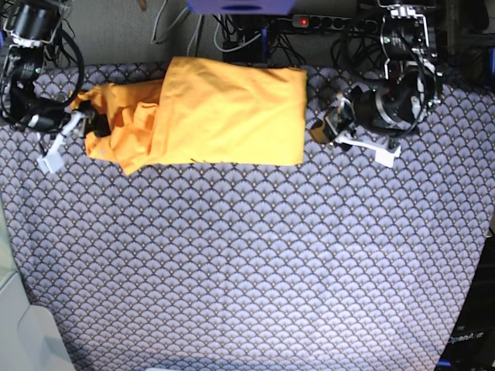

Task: Fold the T-shirt properly
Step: 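Grasp the loose shirt end with the right gripper, then fold the held shirt end with the right gripper over the folded bundle, then press and tuck the fabric with the right gripper, then release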

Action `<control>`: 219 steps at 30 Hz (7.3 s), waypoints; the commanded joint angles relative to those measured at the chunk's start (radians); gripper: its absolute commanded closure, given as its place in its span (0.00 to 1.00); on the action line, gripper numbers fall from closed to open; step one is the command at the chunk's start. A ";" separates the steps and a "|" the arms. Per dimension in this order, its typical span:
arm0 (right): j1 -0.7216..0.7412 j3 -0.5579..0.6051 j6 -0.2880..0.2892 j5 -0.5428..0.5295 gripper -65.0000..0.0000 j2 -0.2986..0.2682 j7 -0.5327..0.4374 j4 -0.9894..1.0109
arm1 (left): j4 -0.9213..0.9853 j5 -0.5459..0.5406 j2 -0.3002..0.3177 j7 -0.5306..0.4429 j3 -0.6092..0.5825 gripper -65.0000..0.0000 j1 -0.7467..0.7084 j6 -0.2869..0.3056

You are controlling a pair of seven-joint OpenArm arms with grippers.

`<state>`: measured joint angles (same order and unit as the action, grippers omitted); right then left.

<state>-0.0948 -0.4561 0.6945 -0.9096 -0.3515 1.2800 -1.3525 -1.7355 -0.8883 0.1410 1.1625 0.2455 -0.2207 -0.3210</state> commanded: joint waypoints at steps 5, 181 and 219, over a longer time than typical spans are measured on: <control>-0.004 -0.007 0.004 0.007 0.45 -0.001 0.062 -0.072 | -0.017 -0.029 0.009 -0.006 0.002 0.57 0.010 0.003; 0.447 1.161 0.004 0.007 0.58 0.233 -0.461 0.180 | -0.071 -0.030 0.049 0.216 0.515 0.57 0.037 0.006; 0.274 1.150 0.004 0.005 0.59 -0.094 -0.618 -0.130 | -0.070 -0.030 0.041 0.216 0.512 0.56 0.060 0.006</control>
<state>0.1669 0.6987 0.6880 -0.8951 -0.4374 0.6678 -1.4681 -1.7878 -0.8913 0.1684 1.3808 0.7547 -0.1692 -0.3176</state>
